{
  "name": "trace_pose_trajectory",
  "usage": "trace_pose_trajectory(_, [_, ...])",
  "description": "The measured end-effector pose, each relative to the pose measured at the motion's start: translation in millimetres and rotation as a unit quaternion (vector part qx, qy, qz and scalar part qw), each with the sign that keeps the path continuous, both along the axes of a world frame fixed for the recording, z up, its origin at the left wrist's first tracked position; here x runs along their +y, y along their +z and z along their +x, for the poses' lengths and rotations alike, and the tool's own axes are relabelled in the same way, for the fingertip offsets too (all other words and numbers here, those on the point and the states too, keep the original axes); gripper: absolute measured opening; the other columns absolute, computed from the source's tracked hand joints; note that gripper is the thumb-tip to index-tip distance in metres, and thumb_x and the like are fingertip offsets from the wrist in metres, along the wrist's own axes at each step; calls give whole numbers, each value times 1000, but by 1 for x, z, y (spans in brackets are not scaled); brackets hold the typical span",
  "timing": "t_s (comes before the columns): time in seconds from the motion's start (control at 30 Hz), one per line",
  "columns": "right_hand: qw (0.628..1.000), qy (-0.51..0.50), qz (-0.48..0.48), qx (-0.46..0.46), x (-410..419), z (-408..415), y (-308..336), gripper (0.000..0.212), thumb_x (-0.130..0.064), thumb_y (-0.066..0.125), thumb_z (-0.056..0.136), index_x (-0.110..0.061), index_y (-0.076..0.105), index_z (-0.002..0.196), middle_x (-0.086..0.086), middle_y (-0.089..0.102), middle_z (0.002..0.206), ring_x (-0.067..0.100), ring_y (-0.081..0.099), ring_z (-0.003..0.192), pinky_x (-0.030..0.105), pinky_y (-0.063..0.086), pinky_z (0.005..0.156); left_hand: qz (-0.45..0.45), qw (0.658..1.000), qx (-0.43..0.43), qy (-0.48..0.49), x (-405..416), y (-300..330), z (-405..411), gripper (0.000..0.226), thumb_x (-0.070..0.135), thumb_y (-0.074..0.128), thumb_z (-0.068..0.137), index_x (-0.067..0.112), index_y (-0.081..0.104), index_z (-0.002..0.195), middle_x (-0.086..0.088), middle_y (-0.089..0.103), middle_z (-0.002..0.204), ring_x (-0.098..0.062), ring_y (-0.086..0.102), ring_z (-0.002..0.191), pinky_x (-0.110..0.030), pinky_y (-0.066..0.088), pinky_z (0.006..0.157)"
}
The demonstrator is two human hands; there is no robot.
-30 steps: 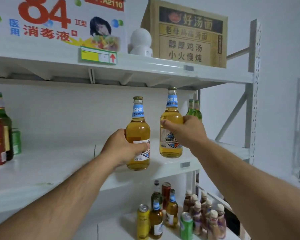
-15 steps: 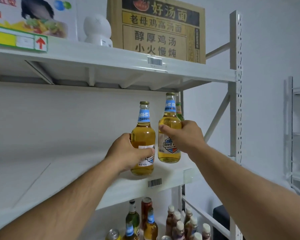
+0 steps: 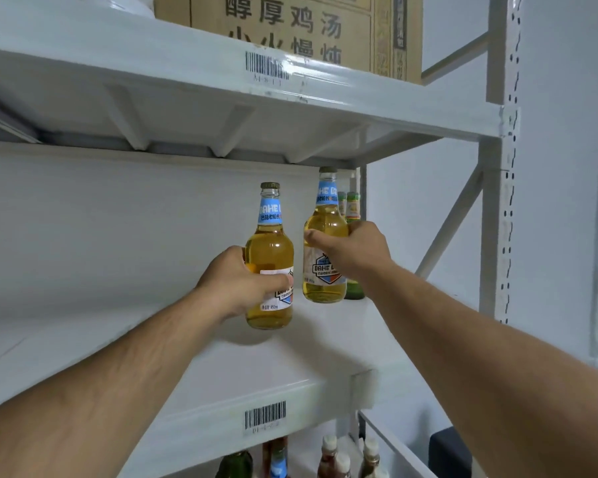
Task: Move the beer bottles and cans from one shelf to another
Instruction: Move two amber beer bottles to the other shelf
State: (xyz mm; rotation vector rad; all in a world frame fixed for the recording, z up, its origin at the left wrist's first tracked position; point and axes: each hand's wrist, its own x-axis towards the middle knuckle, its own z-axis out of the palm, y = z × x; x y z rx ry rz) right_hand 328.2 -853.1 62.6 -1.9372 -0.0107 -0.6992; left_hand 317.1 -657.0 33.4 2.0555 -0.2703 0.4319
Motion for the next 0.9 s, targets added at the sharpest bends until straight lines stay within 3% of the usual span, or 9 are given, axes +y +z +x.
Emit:
trace_pose_trajectory(0.27, [999, 44, -18, 20, -5, 74, 8, 62, -57, 81, 70, -16, 61, 112, 2, 72, 98, 20, 71, 84, 34, 59, 70, -1, 998, 17, 53, -10, 4, 47, 53, 45, 94, 57, 28, 74, 103, 6, 79, 94, -18, 77, 87, -46, 61, 88])
trace_pose_trajectory(0.67, [995, 55, -40, 74, -7, 172, -7, 67, -61, 80, 66, -17, 58, 112, 3, 70, 95, 23, 70, 82, 39, 61, 75, -14, 993, 29, 115, -24, 4, 110, 59, 43, 94, 59, 29, 67, 109, 4, 77, 100, -20, 75, 90, -46, 62, 87])
trace_pose_trajectory(0.9, [992, 72, -41, 99, -8, 207, -20, 66, -61, 79, 65, -18, 61, 112, 1, 72, 94, 20, 70, 79, 35, 60, 72, -46, 994, 43, 92, -19, -12, 125, 74, 55, 89, 40, 31, 71, 108, 6, 80, 97, -17, 78, 84, -44, 64, 83])
